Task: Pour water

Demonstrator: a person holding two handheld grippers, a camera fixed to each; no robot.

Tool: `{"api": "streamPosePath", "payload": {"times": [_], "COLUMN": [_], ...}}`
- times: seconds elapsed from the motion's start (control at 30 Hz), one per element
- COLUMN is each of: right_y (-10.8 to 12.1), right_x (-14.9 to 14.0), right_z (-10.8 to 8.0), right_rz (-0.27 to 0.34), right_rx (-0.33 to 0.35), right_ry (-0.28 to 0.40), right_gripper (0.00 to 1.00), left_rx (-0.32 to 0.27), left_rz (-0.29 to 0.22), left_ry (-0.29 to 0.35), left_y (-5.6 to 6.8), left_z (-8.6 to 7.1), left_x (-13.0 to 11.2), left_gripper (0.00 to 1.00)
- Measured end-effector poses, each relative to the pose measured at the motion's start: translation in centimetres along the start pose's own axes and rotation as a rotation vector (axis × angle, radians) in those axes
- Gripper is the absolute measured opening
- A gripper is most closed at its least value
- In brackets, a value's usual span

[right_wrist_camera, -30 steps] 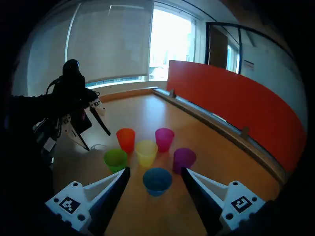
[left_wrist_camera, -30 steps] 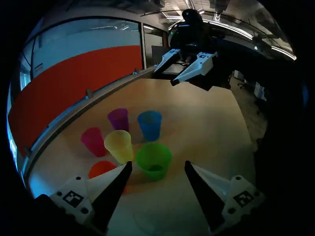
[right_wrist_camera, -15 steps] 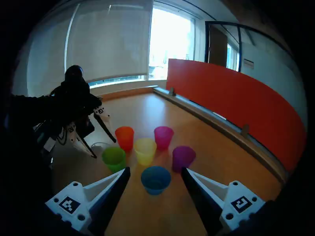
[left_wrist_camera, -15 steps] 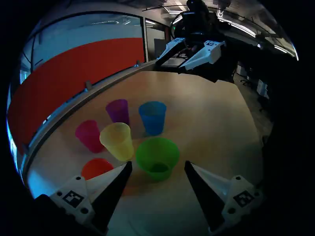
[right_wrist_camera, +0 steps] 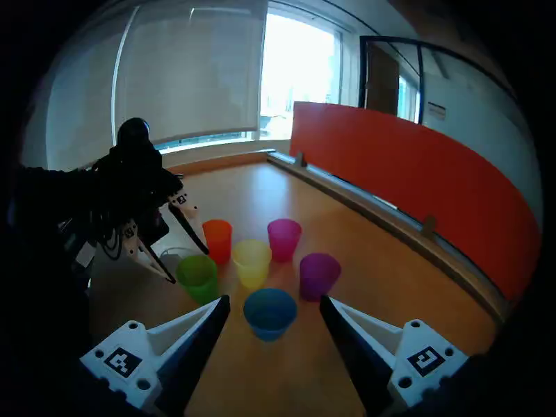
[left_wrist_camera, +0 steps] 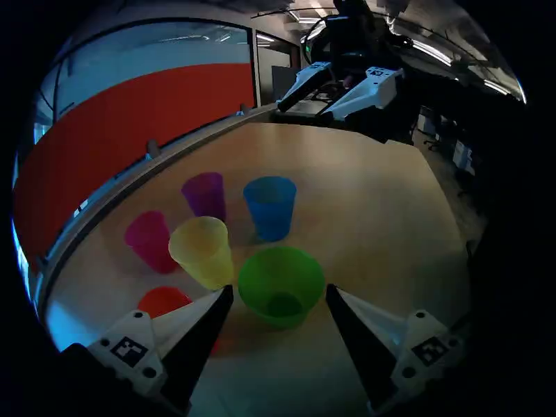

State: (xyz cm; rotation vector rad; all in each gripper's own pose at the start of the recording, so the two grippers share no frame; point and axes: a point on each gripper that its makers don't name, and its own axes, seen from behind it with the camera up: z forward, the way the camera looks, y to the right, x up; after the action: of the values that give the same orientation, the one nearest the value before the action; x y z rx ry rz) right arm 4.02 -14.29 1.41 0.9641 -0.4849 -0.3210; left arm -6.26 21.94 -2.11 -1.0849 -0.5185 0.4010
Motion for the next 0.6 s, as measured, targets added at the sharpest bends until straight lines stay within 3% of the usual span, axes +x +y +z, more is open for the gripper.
{"api": "streamPosePath", "payload": {"times": [0.6], "right_y": [0.4], "right_x": [-0.8], "right_z": [0.1], "right_rz": [0.003], "right_rx": [-0.006], "right_ry": [-0.010], "right_gripper": [1.00], "left_rx": [-0.007], "left_rz": [0.007], "left_ry": [0.002], "left_y": [0.0], "left_z": [2.0], "left_x": [0.1], "left_gripper": [0.97]}}
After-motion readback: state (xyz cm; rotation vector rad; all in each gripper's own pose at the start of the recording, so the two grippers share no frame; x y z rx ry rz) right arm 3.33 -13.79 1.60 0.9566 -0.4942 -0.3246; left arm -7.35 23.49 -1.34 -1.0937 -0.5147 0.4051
